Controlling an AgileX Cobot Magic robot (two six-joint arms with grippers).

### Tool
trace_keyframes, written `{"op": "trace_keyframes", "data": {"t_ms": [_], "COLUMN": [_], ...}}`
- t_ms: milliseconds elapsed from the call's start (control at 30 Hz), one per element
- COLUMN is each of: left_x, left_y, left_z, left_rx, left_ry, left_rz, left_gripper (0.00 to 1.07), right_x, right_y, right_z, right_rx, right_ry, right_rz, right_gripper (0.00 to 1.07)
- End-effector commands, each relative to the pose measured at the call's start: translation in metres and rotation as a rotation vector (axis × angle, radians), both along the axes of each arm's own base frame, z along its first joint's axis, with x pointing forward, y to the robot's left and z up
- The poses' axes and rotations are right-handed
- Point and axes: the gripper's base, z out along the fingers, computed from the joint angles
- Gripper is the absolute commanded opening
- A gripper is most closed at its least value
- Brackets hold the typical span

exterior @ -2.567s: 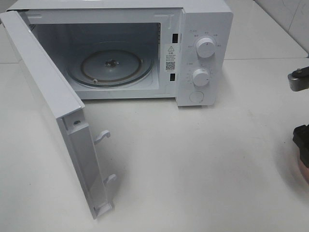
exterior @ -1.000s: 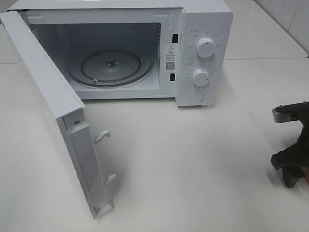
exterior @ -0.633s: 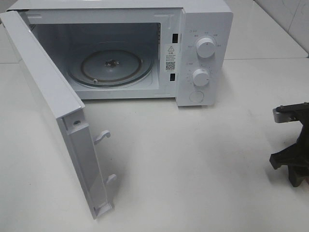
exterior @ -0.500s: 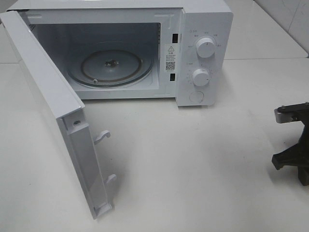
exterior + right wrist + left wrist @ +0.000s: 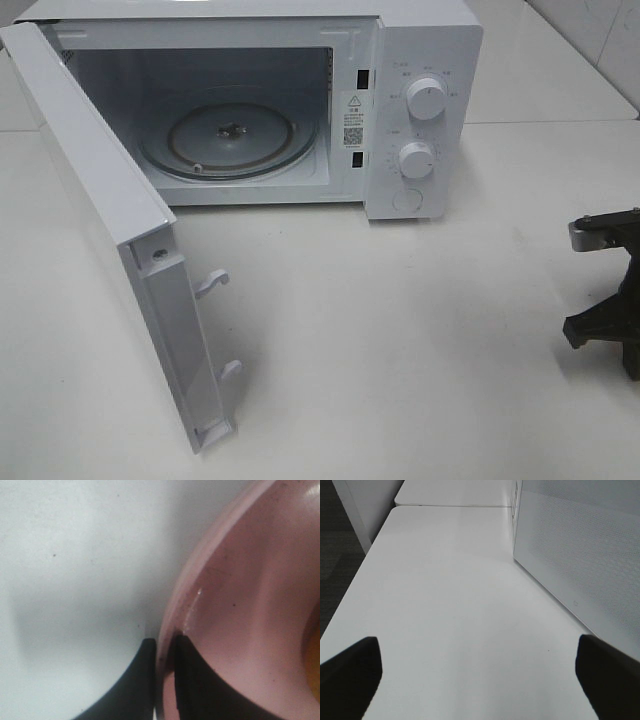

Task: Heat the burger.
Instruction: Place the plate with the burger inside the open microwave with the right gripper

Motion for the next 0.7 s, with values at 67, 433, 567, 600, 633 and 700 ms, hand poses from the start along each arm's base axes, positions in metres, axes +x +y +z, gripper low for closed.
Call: {"op": "trace_keyframes", "data": {"t_ms": [67, 433, 567, 600, 633, 700], "left_x": [-0.002, -0.002, -0.002, -0.002, -0.002, -0.002], "left_y": [-0.001, -0.001, -0.001, -0.001, -0.001, -0.001], "left_z": [0.001, 0.001, 0.001, 0.001, 0.001, 0.001], "left_rx": [-0.009, -0.009, -0.009, -0.009, -0.009, -0.009], "left_ry": [-0.032, -0.032, -0.032, -0.032, -0.032, -0.032], "left_rz": [-0.001, -0.001, -0.001, -0.001, -0.001, -0.001], "left_gripper": [0.98, 0.98, 0.98, 0.98, 0.98, 0.98], "right_x": [-0.003, -0.005, -0.008, -0.008, -0.009, -0.009], "right_y": [0.0, -0.007, -0.007, -0.007, -0.003, -0.001], "right_z": [-0.001, 0.025, 0.033, 0.033, 0.036, 0.037], "right_rx": [-0.004, -0.078, -0.109, -0.109, -0.126, -0.135], "right_ry": [0.02, -0.058, -0.065, -0.065, -0.066, -0.07], "right_rz": [-0.009, -0.048, -0.047, -0.047, -0.027, -0.018], "right_gripper": [0.0, 0.0, 0.0, 0.0, 0.0, 0.0]}}
